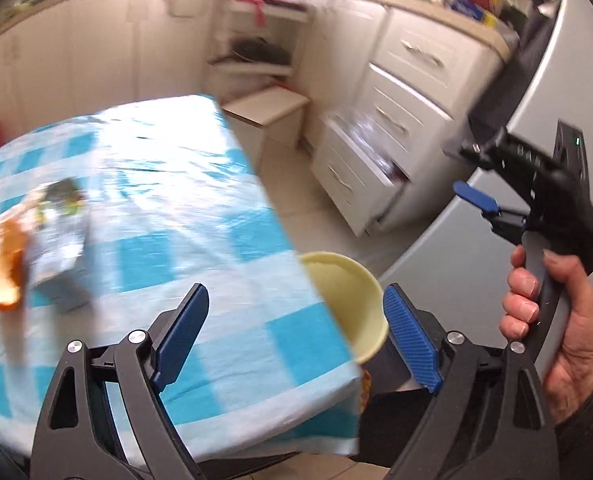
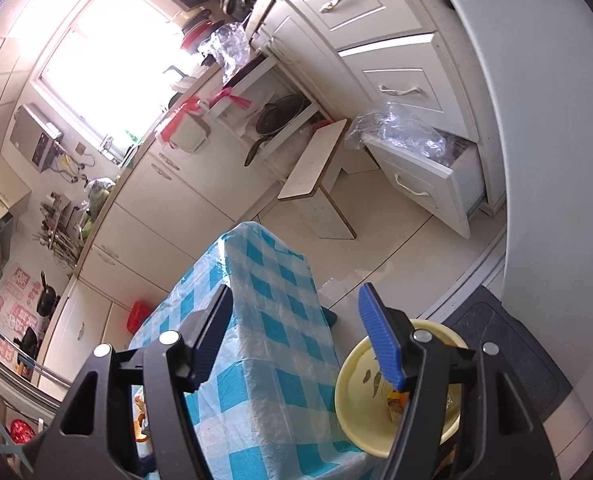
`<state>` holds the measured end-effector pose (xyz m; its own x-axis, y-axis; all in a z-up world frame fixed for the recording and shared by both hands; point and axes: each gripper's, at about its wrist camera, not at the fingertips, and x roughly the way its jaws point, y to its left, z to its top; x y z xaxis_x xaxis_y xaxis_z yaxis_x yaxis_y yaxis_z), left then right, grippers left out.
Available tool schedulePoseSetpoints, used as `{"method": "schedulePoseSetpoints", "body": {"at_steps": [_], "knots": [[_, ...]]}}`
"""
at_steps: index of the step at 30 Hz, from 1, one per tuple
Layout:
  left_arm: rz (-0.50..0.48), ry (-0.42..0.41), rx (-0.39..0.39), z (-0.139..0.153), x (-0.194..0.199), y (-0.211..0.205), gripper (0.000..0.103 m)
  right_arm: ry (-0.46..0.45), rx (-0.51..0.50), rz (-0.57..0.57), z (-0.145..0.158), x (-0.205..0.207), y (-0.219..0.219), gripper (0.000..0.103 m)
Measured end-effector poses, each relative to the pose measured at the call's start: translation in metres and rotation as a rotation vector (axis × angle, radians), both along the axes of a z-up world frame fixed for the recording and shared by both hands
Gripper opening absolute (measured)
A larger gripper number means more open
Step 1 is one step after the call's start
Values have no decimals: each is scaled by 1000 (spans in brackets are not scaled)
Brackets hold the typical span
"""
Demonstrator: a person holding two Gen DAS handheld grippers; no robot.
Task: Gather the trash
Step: 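Move both open tools back over the table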
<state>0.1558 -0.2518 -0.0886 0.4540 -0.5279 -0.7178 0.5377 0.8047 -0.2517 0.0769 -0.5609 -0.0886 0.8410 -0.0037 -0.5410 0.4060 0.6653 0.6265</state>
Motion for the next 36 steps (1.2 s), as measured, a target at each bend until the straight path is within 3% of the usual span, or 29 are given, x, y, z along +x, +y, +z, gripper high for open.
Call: {"method": "schedulePoseSetpoints", "body": {"at_steps": [7,14,23,36], "knots": [[229,-25,-60,21,6,102,85,9,-78,75,8,20,31,66],[362,-10,-119,24,7,168,86,27,-123,137,11,40,64,67],[427,-22,-153,26,1,201,86,32,-178,205,12,58,100,71],[529,-11,-189,22,6,237,86,62,-173,216,4,64,110,73]]}}
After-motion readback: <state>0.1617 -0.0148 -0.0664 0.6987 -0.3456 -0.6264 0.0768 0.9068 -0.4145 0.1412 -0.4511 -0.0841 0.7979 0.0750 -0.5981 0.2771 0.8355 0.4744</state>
